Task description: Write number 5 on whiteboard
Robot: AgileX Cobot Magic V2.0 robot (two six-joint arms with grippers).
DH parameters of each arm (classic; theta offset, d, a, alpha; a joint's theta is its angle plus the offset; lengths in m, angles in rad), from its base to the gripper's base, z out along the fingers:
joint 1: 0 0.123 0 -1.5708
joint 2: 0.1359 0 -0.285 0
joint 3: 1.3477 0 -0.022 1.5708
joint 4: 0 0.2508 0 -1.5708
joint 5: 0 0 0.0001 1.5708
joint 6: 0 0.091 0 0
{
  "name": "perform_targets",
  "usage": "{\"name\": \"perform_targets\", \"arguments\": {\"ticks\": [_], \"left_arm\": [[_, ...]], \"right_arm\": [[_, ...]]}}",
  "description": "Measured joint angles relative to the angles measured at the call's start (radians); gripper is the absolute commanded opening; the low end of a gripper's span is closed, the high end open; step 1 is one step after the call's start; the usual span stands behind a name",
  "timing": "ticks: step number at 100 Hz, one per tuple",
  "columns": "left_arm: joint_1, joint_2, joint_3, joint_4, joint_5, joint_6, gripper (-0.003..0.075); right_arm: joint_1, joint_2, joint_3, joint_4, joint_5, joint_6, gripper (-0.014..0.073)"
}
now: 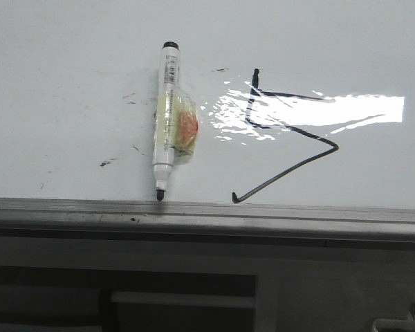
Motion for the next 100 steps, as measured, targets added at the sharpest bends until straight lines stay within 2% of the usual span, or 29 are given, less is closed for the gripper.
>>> {"name": "perform_targets", "arguments": {"ticks": [26,35,50,60,71,81,90,100], "left_arm": [[0.000,0.000,0.000,0.000,0.000,0.000,-0.0020],[0.000,0.000,0.000,0.000,0.000,0.000,-0.0020],[0.000,0.000,0.000,0.000,0.000,0.000,-0.0020],[0.000,0.000,0.000,0.000,0.000,0.000,-0.0020],[0.000,0.000,0.000,0.000,0.000,0.000,-0.0020],[0.000,0.000,0.000,0.000,0.000,0.000,-0.0020],[0.000,0.000,0.000,0.000,0.000,0.000,-0.0020],[0.000,0.000,0.000,0.000,0.000,0.000,-0.0020]], "right_arm": [[0.000,0.000,0.000,0.000,0.002,0.000,-0.0064],[0.000,0.000,0.018,-0.048,-0.001,0.000,-0.0064],[-0.011,0.000,0.108,-0.159,-0.146,0.003,-0.0064],[-0.052,0.000,0.176,-0.179,-0.237,0.075,-0.0064],[-0.137,0.000,0.251,-0.179,-0.311,0.141,-0.0064],[-0.236,0.022,0.305,-0.121,-0.395,0.160,-0.0064],[-0.357,0.048,0.355,-0.035,-0.494,0.168,-0.0064],[-0.538,0.065,0.419,0.066,-0.636,0.165,-0.0064]]}}
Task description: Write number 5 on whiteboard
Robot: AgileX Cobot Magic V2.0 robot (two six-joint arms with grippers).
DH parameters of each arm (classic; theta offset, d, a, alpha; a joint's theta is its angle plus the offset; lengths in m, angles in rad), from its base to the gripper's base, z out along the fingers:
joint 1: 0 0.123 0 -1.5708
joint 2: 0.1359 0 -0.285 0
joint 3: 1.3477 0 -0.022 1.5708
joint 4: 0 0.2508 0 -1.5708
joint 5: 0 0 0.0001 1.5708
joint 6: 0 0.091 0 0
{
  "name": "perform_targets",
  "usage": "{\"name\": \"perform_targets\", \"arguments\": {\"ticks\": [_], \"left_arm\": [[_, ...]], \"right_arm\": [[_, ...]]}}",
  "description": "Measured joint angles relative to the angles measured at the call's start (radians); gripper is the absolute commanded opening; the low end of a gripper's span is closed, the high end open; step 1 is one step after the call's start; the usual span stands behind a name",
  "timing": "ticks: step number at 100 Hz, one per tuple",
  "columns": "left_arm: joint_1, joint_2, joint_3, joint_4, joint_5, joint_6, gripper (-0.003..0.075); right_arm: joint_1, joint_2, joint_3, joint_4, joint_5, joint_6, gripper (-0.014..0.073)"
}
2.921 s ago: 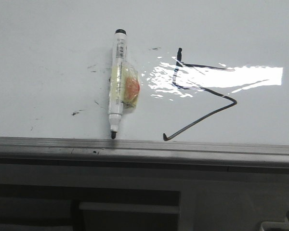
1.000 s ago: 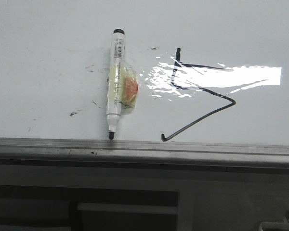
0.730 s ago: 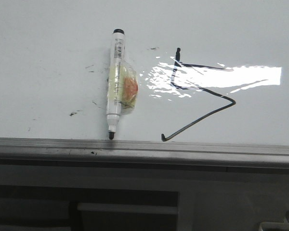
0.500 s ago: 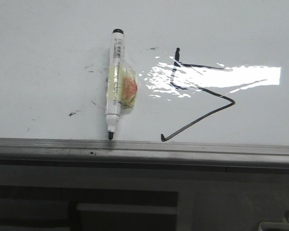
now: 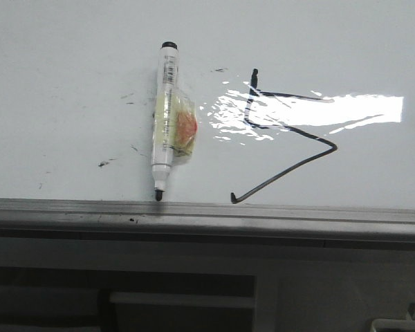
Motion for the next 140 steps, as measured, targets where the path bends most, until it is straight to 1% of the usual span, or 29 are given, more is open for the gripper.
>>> {"name": "perform_targets", "arguments": {"ticks": [6,14,21,28,35,45,67,75,140], "left_arm": [[0.000,0.000,0.000,0.000,0.000,0.000,-0.0020],[0.000,0.000,0.000,0.000,0.000,-0.001,-0.0020],[0.000,0.000,0.000,0.000,0.000,-0.001,-0.0020],[0.000,0.000,0.000,0.000,0.000,-0.001,-0.0020],[0.000,0.000,0.000,0.000,0.000,-0.001,-0.0020],[0.000,0.000,0.000,0.000,0.000,-0.001,-0.0020],[0.000,0.000,0.000,0.000,0.000,-0.001,-0.0020],[0.000,0.000,0.000,0.000,0.000,-0.001,-0.0020],[0.000,0.000,0.000,0.000,0.000,-0.001,-0.0020]], "right_arm": [[-0.106,0.007,0.050,0.062,-0.088,-0.015,-0.0064],[-0.258,0.009,0.122,0.154,-0.213,-0.073,-0.0064],[-0.364,0.010,0.187,0.209,-0.295,-0.107,-0.0064],[-0.437,0.010,0.237,0.246,-0.332,-0.121,-0.0064],[-0.476,0.010,0.242,0.273,-0.334,-0.125,-0.0064],[-0.487,0.003,0.242,0.302,-0.299,-0.130,-0.0064],[-0.488,-0.022,0.242,0.321,-0.111,-0.135,-0.0064],[-0.488,-0.045,0.242,0.321,-0.066,-0.136,-0.0064],[-0.488,-0.060,0.242,0.321,-0.061,-0.136,-0.0064]]}}
